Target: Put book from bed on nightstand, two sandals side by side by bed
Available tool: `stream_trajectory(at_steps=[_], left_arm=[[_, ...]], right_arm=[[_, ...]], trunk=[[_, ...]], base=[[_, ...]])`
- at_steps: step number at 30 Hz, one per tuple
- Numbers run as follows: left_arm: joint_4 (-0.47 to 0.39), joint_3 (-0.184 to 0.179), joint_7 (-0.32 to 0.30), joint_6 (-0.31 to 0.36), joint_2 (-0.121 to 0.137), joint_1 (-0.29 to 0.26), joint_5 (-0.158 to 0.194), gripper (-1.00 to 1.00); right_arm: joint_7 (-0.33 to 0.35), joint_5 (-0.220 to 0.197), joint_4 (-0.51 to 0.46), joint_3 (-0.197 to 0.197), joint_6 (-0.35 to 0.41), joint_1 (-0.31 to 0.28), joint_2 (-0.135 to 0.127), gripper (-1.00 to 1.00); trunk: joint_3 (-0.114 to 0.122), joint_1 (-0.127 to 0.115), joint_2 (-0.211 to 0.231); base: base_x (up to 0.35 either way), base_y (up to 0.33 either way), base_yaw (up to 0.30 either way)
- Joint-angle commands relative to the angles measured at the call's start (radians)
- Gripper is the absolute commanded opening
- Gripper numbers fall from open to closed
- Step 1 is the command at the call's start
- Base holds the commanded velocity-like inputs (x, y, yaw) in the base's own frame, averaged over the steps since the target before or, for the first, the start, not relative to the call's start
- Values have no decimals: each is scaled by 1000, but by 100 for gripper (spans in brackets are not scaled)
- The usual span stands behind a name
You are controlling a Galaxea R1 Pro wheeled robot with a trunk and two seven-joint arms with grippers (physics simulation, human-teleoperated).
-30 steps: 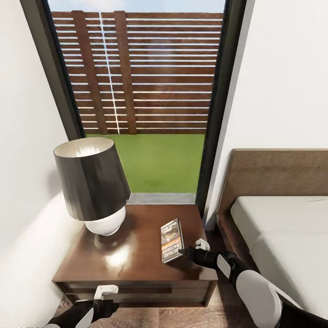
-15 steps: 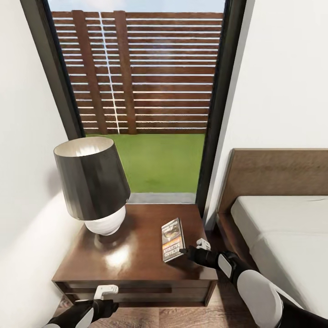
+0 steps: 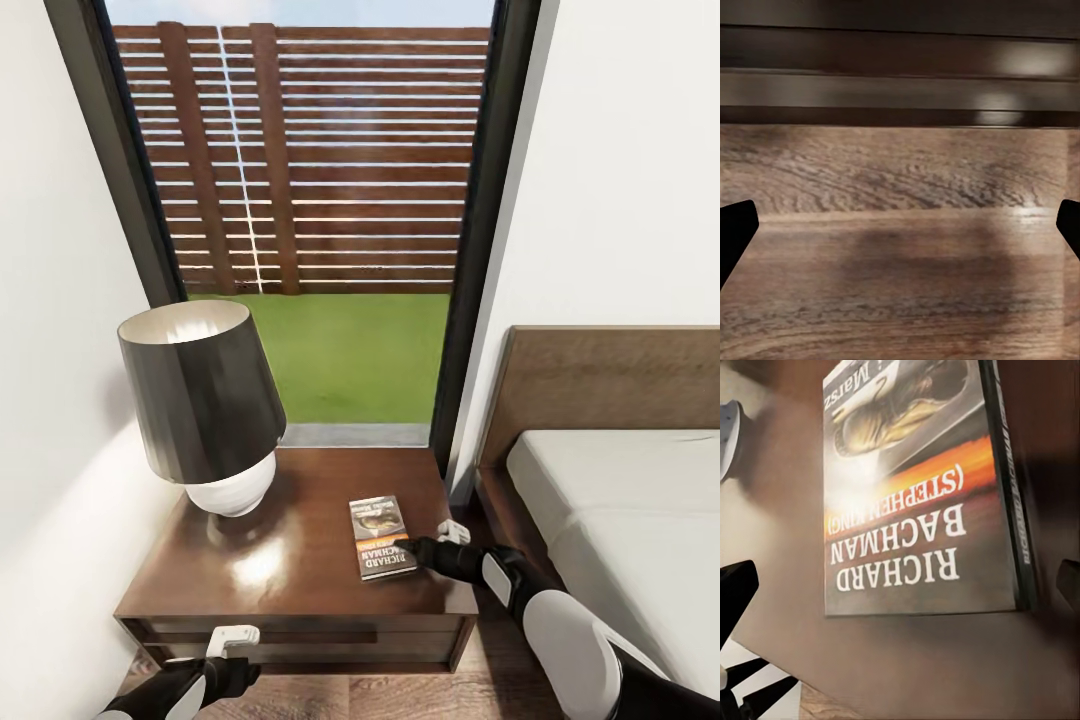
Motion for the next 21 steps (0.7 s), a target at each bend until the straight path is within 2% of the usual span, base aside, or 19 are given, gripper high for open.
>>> stream_trajectory(at_steps=[1,12,21], left_arm=[[-2,-5,-1,6,1,0,9,100],[-2,-5,-1,6,1,0,9,100],[-2,-5,-1,6,1,0,9,100]], right_arm=[[5,9,-6,-8,8,0,1,100],[6,9,-12,-9,8,0,1,100],[6,9,-13,-9,8,0,1,100]], trunk=[[-1,0,0],[-1,0,0],[27,-35,63]], base=[[0,0,0],[0,0,0],[0,0,0]])
